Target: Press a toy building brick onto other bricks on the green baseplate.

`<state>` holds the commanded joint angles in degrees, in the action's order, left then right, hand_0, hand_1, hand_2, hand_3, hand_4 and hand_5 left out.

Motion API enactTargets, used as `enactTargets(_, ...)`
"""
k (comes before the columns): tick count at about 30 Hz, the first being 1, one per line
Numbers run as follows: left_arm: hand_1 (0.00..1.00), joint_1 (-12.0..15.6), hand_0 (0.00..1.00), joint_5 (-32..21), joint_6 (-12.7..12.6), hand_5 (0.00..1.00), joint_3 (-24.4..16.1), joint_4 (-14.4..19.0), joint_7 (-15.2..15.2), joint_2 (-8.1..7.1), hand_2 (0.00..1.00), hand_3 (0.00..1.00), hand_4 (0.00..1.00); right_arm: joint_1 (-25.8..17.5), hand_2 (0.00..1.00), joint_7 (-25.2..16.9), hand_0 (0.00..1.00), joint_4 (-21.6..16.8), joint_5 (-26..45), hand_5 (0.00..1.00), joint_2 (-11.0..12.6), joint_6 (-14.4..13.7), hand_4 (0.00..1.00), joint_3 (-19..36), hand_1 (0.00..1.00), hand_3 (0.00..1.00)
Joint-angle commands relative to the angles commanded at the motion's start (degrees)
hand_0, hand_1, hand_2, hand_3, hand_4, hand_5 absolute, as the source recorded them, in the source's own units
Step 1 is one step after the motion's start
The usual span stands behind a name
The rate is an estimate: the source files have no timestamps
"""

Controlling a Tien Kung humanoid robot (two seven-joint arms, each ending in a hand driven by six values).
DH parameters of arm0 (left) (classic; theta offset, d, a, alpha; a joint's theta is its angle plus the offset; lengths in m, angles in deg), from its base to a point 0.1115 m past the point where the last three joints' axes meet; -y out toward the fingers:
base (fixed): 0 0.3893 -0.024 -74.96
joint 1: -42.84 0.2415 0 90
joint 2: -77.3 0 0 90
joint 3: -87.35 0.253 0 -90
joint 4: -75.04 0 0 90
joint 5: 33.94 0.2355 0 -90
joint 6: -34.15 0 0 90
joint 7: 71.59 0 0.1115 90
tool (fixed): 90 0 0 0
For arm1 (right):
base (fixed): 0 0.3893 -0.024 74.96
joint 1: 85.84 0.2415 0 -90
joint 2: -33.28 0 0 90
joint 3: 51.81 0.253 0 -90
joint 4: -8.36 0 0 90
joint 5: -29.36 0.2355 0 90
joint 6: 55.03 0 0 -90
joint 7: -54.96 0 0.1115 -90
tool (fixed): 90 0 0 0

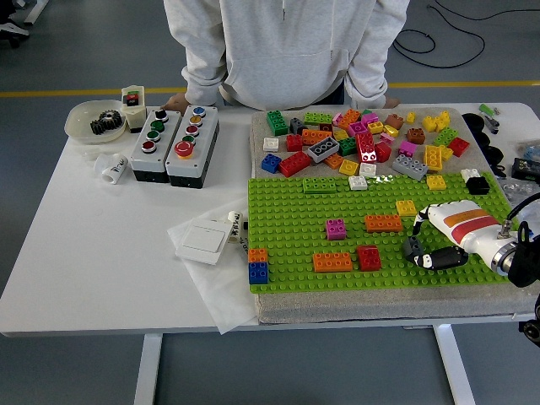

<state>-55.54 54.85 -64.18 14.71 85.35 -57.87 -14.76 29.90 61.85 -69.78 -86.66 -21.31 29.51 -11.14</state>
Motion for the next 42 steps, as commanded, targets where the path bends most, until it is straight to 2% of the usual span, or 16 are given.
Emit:
enactTargets(14, 0.773, 0.36, 0.781, 1.20, 0.28, 0.630, -0.49, 0.00, 0.11, 0.01, 0.787, 0.587, 0.616, -0.21, 0.647, -0.72, 0.545, 0.78, -0.10, 0.488, -0.18, -0.12, 0.804, -0.36, 0.599, 0.521)
enactTargets(15, 0.774, 0.37, 0.781, 1.25, 0.29, 0.629, -0.51, 0.00, 0.12, 0.01, 0.788, 0.587, 0.615, -0.21, 0.612, -0.73, 0.519, 0.78, -0.10, 0.479, -0.18, -0.13, 0.774, -0.38, 0.558, 0.508)
enactTargets(23, 0.776, 0.55, 0.782, 1.87, 0.45, 0.630, -0.77, 0.00, 0.16, 0.02, 0.787, 0.587, 0.616, -0.40, 0.588, -0.77, 0.496, 0.67, -0.08, 0.475, -0.23, -0.65, 0.756, -0.48, 0.529, 0.499)
enactTargets(36, 0.777, 0.42, 0.782, 1.05, 0.45, 0.629, -0.17, 0.00, 0.08, -0.01, 0.787, 0.588, 0.615, -0.51, 0.557, -0.94, 0.470, -0.31, -0.18, 0.490, -0.02, -1.42, 0.707, -0.50, 0.498, 0.482)
enactTargets(42, 0.776, 0.26, 0.783, 0.54, 0.37, 0.630, 0.09, 0.00, 0.04, -0.01, 0.788, 0.588, 0.616, -0.68, 0.552, -0.60, 0.467, -2.26, -0.90, 0.480, 0.24, -2.33, 0.702, 0.03, 0.495, 0.481)
